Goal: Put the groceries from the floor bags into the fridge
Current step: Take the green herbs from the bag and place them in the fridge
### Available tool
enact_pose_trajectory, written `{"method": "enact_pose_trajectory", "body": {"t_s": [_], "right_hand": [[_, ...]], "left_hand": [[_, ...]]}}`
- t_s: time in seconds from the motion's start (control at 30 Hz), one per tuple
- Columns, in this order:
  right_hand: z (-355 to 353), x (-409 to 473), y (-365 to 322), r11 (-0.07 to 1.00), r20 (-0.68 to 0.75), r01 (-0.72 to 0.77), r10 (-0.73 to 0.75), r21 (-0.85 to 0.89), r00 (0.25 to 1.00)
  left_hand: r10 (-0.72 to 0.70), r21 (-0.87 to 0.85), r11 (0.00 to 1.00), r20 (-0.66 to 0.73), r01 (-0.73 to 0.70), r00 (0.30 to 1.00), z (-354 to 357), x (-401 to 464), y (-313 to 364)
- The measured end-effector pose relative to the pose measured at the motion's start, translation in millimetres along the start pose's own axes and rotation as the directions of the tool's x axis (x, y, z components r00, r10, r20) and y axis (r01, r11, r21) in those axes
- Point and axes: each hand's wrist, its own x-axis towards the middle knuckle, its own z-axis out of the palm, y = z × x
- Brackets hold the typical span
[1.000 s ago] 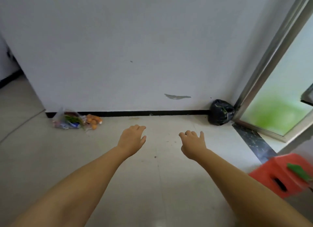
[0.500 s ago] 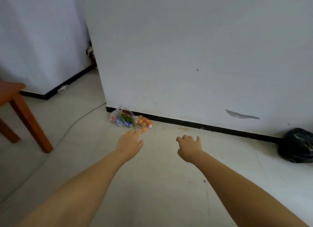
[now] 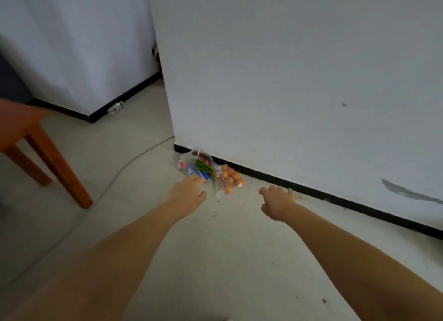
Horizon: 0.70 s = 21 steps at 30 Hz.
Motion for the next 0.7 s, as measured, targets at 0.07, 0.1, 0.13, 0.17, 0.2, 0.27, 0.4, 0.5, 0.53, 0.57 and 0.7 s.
{"method": "enact_pose_trajectory", "body": {"t_s": [0.07, 0.1, 0.13, 0.17, 0.2, 0.27, 0.4, 0.5, 0.53, 0.57, 0.7], "right_hand": [[-10.9, 35.2, -13.8, 0.999, 0.025, 0.032, -0.032, 0.011, 0.999], [-16.6, 52.6, -22.5, 0.999, 0.03, 0.047, -0.047, 0.024, 0.998], [-22.9, 73.3, -32.2, 0.997, 0.035, 0.06, -0.062, 0.046, 0.997], [-28.7, 87.2, -40.7, 0.995, 0.039, 0.076, -0.078, 0.064, 0.996], [-33.9, 99.9, -48.4, 0.993, 0.041, 0.088, -0.092, 0.08, 0.995], [-44.6, 142.5, -63.9, 0.99, 0.047, 0.091, -0.097, 0.107, 0.994], [-67.4, 222.6, -89.1, 0.987, 0.068, 0.026, -0.038, 0.159, 0.997], [-78.7, 277.0, -111.3, 0.965, 0.096, -0.066, 0.043, 0.253, 0.994], [-81.9, 293.8, -119.1, 0.956, 0.104, -0.092, 0.065, 0.279, 0.992], [-83.9, 309.5, -126.2, 0.947, 0.113, -0.112, 0.082, 0.301, 0.99], [-85.2, 364.2, -144.0, 0.919, 0.148, -0.164, 0.118, 0.359, 0.982]], "left_hand": [[-0.035, 0.006, 0.999, 0.019, 0.035, 0.999, -2.1, 24.0, -22.4], [-0.051, 0.014, 0.999, 0.033, 0.051, 0.998, -2.6, 36.6, -34.9], [-0.068, 0.021, 0.998, 0.047, 0.067, 0.997, -2.9, 53.8, -49.6], [-0.084, 0.025, 0.996, 0.055, 0.082, 0.995, -2.5, 66.5, -61.5], [-0.096, 0.029, 0.995, 0.059, 0.094, 0.994, -2.4, 78.9, -71.9], [-0.099, 0.027, 0.995, 0.067, 0.097, 0.993, -2.5, 119.9, -98.5], [-0.018, 0.032, 0.999, 0.11, 0.014, 0.994, -11.2, 201.1, -146.2], [0.063, 0.057, 0.996, 0.181, -0.074, 0.982, -24.0, 260.7, -181.3], [0.079, 0.06, 0.994, 0.204, -0.093, 0.976, -28.7, 280.6, -192.1], [0.088, 0.047, 0.994, 0.224, -0.101, 0.971, -30.7, 300.5, -203.2], [0.111, 0.017, 0.992, 0.326, -0.123, 0.939, -22.1, 370.2, -231.4]]}}
